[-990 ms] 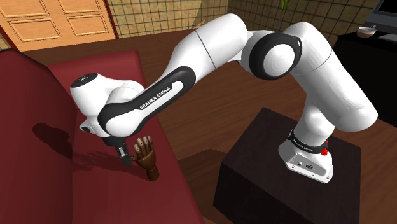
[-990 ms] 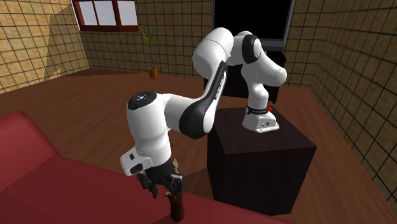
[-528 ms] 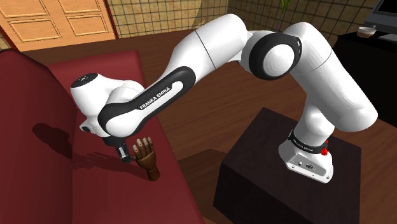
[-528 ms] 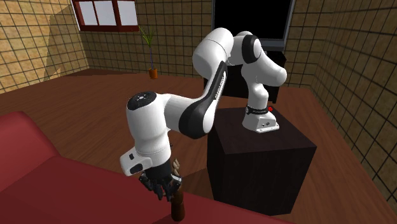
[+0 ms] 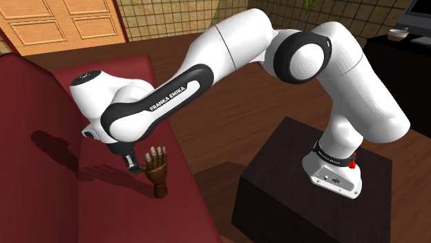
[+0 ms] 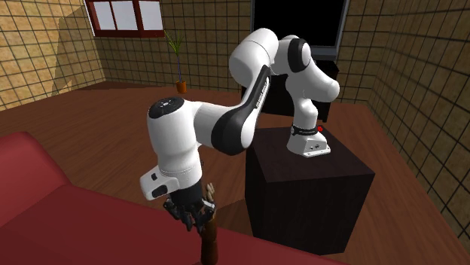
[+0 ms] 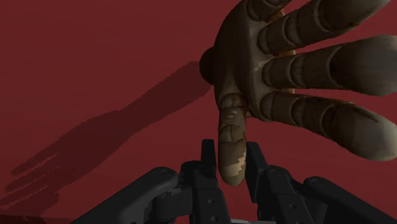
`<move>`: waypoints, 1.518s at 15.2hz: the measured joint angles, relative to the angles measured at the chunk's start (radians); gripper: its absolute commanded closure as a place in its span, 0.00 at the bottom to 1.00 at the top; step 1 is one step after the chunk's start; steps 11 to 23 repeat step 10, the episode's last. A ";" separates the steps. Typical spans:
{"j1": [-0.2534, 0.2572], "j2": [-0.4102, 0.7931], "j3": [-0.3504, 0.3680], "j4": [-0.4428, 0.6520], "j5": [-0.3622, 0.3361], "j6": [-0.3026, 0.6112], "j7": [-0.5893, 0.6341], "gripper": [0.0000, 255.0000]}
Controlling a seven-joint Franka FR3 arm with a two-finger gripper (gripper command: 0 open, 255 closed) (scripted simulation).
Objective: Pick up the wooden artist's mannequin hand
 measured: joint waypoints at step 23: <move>-0.002 -0.053 0.009 0.044 0.011 -0.095 -0.004 1.00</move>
